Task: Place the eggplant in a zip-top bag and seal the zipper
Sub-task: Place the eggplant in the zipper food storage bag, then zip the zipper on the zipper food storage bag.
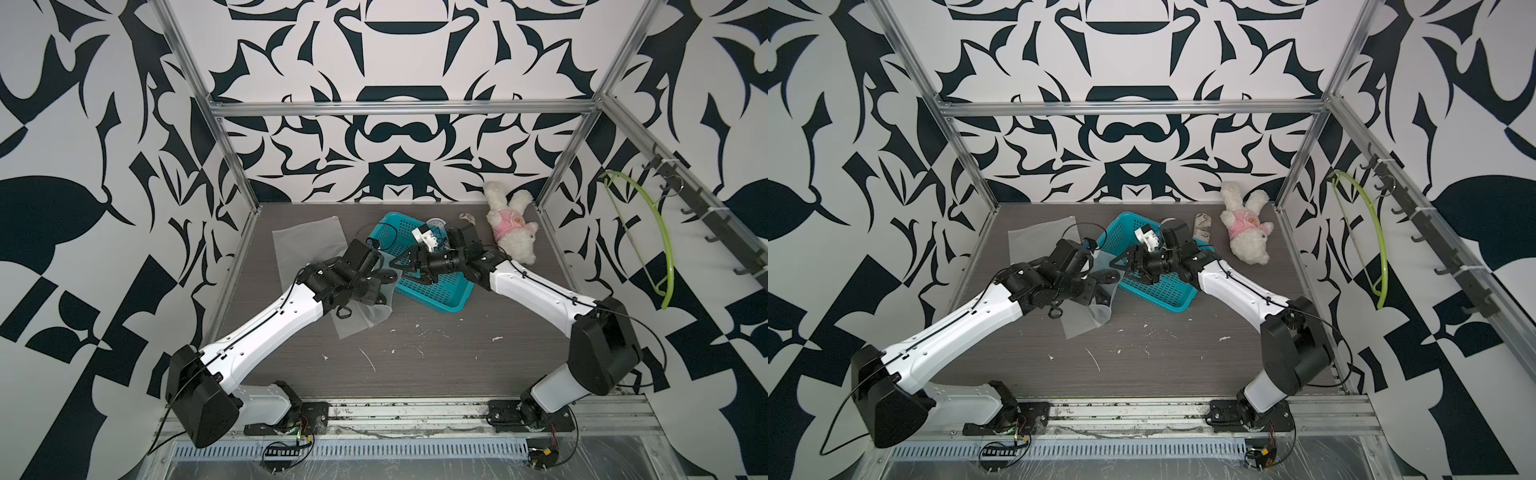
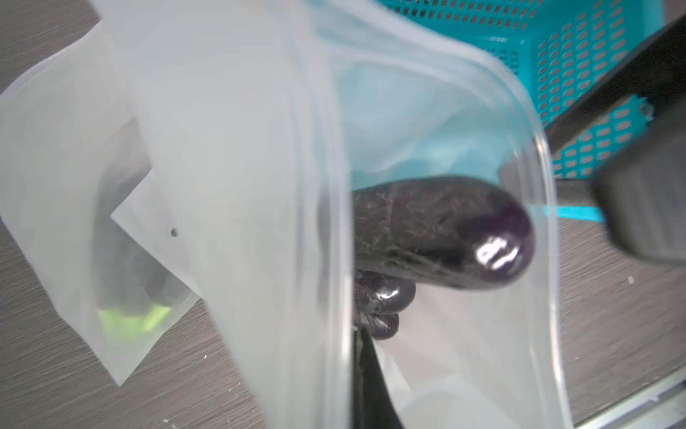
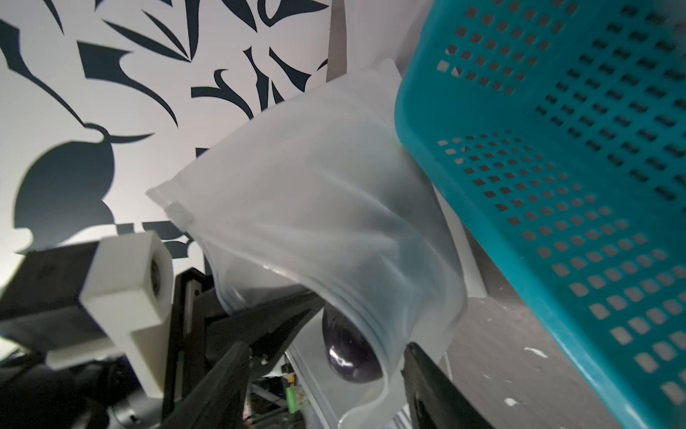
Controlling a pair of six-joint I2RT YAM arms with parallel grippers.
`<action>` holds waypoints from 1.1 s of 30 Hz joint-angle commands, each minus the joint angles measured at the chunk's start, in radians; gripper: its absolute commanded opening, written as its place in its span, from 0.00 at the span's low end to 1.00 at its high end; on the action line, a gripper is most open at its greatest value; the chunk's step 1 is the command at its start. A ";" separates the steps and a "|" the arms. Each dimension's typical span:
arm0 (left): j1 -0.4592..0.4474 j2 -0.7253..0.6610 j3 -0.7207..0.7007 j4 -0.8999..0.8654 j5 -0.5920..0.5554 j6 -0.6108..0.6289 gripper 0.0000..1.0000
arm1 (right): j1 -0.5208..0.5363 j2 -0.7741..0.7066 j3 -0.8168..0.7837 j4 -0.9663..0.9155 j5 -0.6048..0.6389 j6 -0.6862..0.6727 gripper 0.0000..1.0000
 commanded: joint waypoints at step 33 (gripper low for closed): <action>0.111 0.026 0.060 0.025 0.137 -0.074 0.00 | 0.066 0.064 0.208 -0.419 0.313 -0.436 0.24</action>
